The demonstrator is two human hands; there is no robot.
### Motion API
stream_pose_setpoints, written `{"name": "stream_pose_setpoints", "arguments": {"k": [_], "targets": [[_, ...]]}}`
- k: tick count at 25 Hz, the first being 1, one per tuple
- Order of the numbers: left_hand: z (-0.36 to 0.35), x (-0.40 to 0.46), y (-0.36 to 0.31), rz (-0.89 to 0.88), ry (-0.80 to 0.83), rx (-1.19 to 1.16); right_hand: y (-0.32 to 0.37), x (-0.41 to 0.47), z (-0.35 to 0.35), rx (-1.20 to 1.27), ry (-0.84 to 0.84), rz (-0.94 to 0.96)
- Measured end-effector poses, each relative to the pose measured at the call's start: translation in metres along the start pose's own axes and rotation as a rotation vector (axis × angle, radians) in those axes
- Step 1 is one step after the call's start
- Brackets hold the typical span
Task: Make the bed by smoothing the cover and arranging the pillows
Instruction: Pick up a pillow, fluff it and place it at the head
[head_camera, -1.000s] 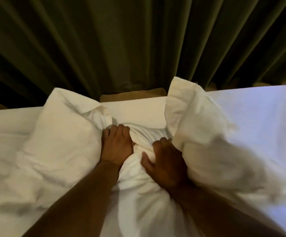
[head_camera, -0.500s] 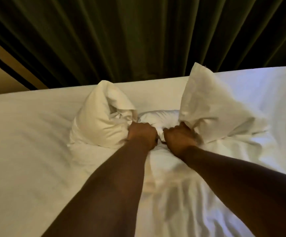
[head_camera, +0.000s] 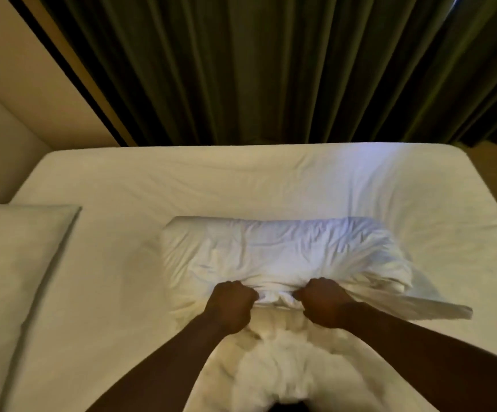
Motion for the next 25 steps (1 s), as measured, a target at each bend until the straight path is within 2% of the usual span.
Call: {"name": "stream_pose_setpoints", "arguments": {"k": [3, 6, 10, 12, 14, 18, 22, 25], "targets": [[0.017, -0.1, -0.04, 0.002, -0.163, -0.038, 0.029, -0.112, 0.034, 0.108, 0.058, -0.059], [0.024, -0.192, -0.07, 0.013, -0.328, -0.027, 0.07, -0.2, 0.061, 0.148, -0.024, -0.063], [0.002, -0.292, -0.095, 0.196, -0.686, 0.017, 0.126, -0.296, 0.085, 0.295, -0.127, -0.091], [-0.019, -0.328, -0.119, 0.254, -0.693, 0.137, 0.15, -0.337, 0.082, 0.334, -0.169, -0.097], [-0.043, -0.348, -0.15, 0.206, -0.635, 0.159, 0.166, -0.374, 0.067, 0.359, -0.192, -0.121], [-0.07, -0.369, -0.187, 0.124, -0.662, 0.192, 0.172, -0.432, 0.031, 0.366, -0.161, -0.183], [-0.071, -0.395, -0.205, -0.052, -0.667, 0.195, 0.168, -0.463, 0.016, 0.359, -0.209, -0.165], [-0.057, -0.417, -0.221, -0.158, -0.753, 0.178, 0.167, -0.48, 0.011, 0.323, -0.222, -0.092]]}}
Point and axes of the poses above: each hand's wrist, its own x-axis towards the middle knuckle, its own z-axis out of the back of the hand, y = z × x, the point moved 4 cm from there along x, towards the middle knuckle, and after that the axes turned 15 degrees about -z, right-handed, at the moved point
